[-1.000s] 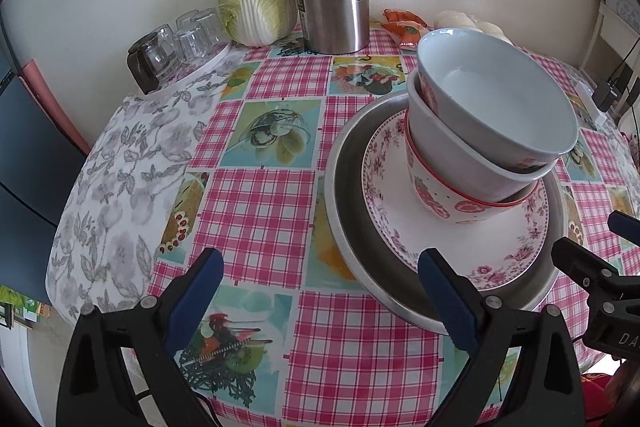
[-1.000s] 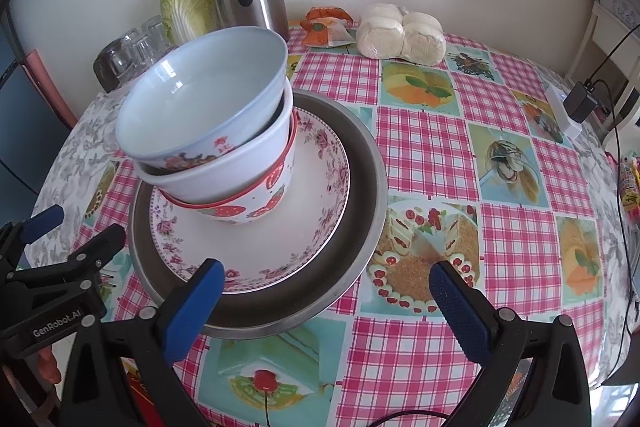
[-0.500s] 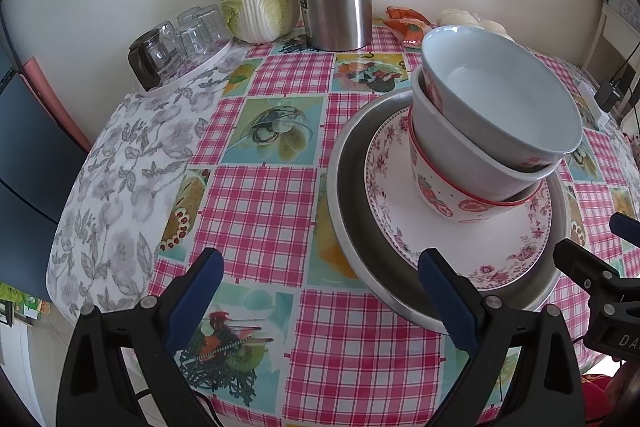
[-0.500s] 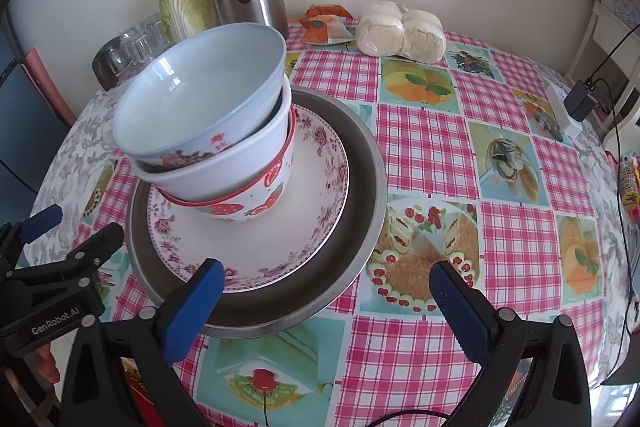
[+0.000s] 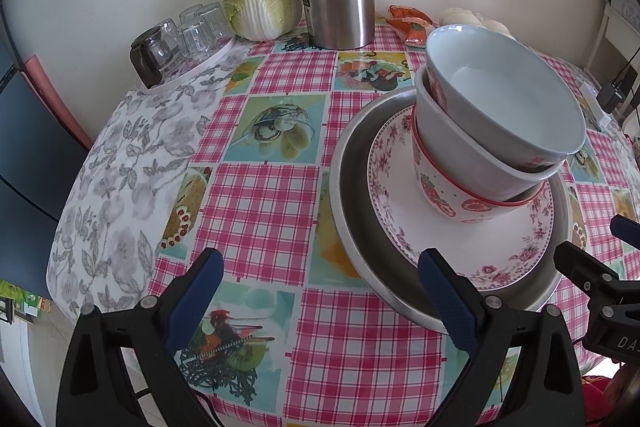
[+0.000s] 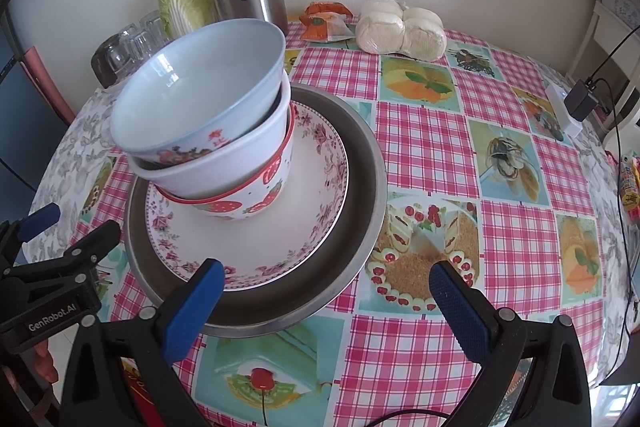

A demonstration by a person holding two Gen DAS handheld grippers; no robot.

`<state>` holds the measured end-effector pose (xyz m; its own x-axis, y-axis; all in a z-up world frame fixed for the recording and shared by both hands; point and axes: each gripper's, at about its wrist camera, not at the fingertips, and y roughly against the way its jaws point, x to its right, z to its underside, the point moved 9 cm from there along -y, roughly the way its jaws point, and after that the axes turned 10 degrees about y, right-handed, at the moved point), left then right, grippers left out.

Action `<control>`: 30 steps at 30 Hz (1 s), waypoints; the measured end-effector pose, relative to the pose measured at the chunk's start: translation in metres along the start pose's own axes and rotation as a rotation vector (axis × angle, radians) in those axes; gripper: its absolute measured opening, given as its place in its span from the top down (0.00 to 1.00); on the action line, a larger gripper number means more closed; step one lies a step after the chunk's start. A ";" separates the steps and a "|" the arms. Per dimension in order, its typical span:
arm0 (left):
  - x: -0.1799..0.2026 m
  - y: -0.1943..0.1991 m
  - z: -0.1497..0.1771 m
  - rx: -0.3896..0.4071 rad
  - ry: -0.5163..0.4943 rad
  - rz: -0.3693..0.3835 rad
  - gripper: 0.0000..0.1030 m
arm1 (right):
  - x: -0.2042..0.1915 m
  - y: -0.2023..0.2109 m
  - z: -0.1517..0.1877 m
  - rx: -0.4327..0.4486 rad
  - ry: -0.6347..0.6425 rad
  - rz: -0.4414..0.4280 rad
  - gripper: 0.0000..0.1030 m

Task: Organize plates and bowls

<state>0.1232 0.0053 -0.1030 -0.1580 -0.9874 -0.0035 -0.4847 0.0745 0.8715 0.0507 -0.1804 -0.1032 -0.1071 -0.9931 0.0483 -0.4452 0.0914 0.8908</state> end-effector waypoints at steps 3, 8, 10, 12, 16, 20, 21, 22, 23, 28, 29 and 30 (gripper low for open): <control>0.000 0.001 0.000 0.001 0.001 0.001 0.05 | 0.000 0.000 0.000 -0.001 -0.001 0.000 0.00; 0.000 0.000 0.000 -0.002 -0.001 0.001 0.05 | 0.000 -0.001 0.001 -0.002 0.000 0.000 0.00; 0.000 0.000 0.000 -0.001 -0.002 0.000 0.05 | 0.000 -0.001 0.001 -0.003 0.001 0.000 0.00; 0.001 0.000 0.000 0.000 -0.002 -0.001 0.05 | 0.000 -0.001 0.001 -0.004 0.002 0.000 0.00; 0.001 0.000 0.000 0.001 0.000 0.000 0.05 | 0.000 -0.001 0.001 -0.004 0.001 0.000 0.00; 0.001 0.000 0.000 0.001 0.000 0.000 0.05 | 0.000 -0.001 0.001 -0.004 0.003 0.000 0.00; 0.001 0.000 0.000 0.001 0.001 0.000 0.05 | 0.000 -0.001 0.001 -0.004 0.002 0.000 0.00; 0.001 0.000 0.000 0.001 0.002 0.000 0.05 | 0.000 -0.001 0.002 -0.005 0.003 0.000 0.00; 0.001 0.000 0.000 0.001 0.003 0.001 0.05 | 0.000 -0.001 0.002 -0.005 0.002 0.000 0.00; 0.000 0.000 0.000 0.003 0.006 0.002 0.05 | 0.000 -0.001 0.001 -0.005 0.002 0.001 0.00; 0.000 0.000 -0.001 0.004 0.005 0.002 0.05 | 0.000 -0.001 0.002 -0.005 0.002 0.001 0.00; 0.000 0.001 -0.001 0.005 0.006 0.003 0.05 | 0.000 -0.001 0.002 -0.005 0.003 0.000 0.00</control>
<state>0.1235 0.0051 -0.1019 -0.1544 -0.9880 0.0015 -0.4885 0.0777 0.8691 0.0494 -0.1807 -0.1048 -0.1051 -0.9932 0.0499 -0.4406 0.0914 0.8930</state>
